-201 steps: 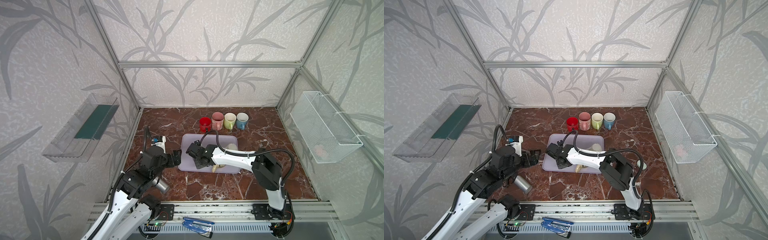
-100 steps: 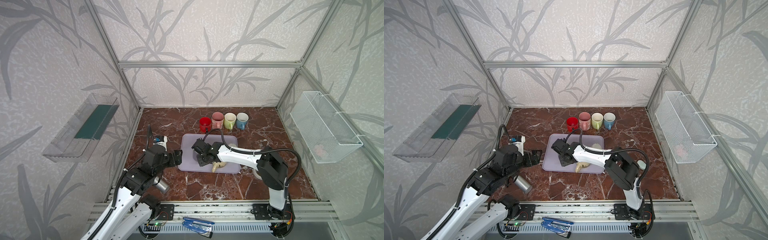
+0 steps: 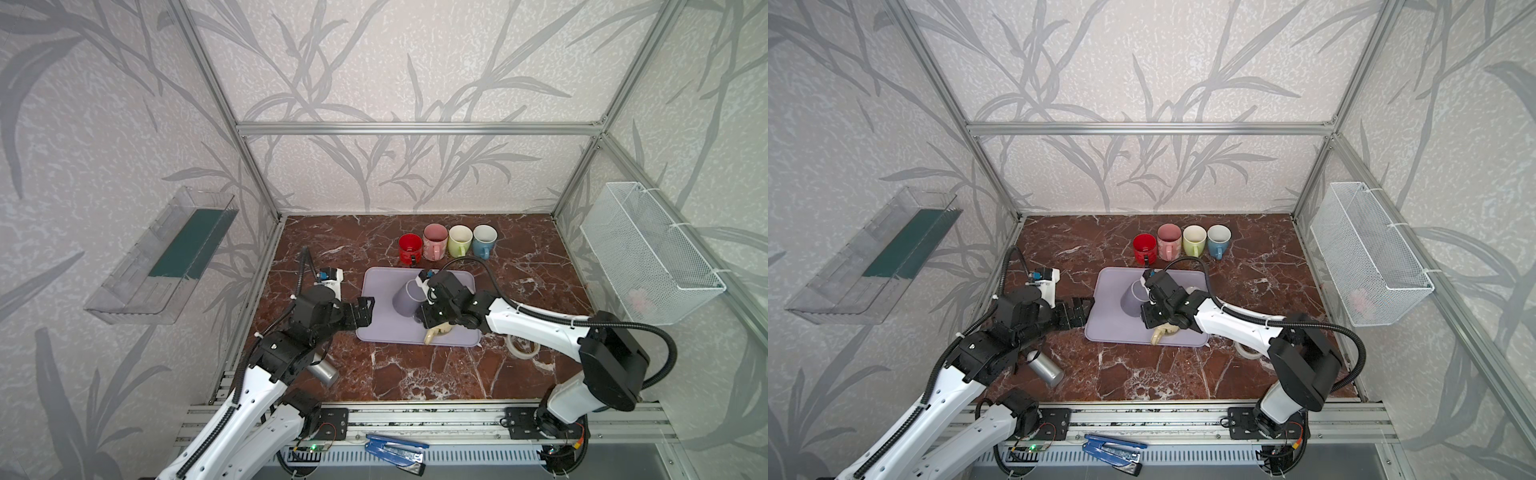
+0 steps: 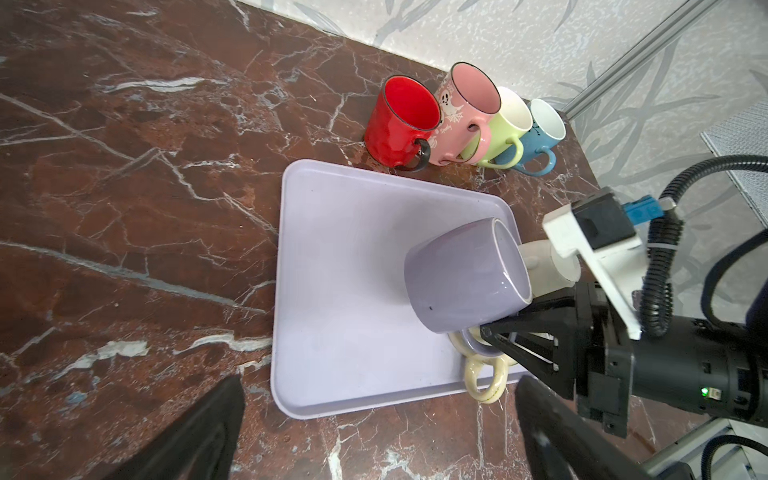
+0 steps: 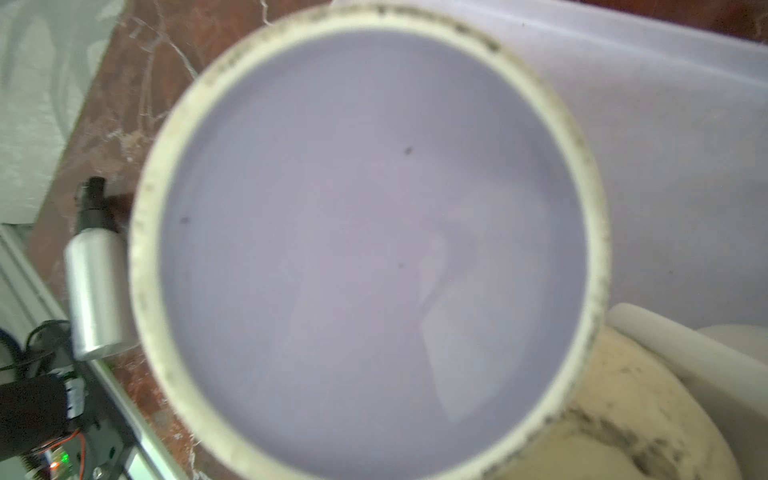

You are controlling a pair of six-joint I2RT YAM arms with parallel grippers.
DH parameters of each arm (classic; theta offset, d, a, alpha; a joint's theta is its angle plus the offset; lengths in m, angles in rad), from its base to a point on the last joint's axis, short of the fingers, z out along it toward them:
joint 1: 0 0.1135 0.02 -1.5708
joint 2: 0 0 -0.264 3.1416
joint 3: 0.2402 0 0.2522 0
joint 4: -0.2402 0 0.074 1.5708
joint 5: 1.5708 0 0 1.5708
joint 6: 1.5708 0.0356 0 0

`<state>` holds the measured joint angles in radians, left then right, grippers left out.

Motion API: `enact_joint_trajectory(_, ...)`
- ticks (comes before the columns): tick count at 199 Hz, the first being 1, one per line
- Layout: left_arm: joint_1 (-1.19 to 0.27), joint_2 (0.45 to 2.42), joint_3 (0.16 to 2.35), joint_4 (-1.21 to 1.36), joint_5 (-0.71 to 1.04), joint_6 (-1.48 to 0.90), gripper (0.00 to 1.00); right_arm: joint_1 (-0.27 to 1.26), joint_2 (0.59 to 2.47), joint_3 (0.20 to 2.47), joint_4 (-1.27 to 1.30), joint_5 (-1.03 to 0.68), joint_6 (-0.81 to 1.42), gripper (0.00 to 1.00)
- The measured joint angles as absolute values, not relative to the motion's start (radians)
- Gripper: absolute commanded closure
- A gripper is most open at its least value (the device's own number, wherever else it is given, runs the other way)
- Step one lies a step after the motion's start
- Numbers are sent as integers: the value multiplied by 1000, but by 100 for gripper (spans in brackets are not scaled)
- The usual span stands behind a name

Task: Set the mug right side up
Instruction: 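Lift the lavender mug and tip it onto its side with the right gripper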

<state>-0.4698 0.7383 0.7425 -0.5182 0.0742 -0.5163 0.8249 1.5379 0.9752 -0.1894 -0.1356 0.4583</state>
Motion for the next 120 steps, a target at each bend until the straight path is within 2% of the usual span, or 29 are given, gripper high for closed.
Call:
enact_joint_trajectory(93,-470,825,743,-331,284,-551,10,697,1283,774,77,-351,490,100)
enact_joint_trajectory(120,-470,810,736,-278,338,-568,20,649,1253,737,157,-413,538,100)
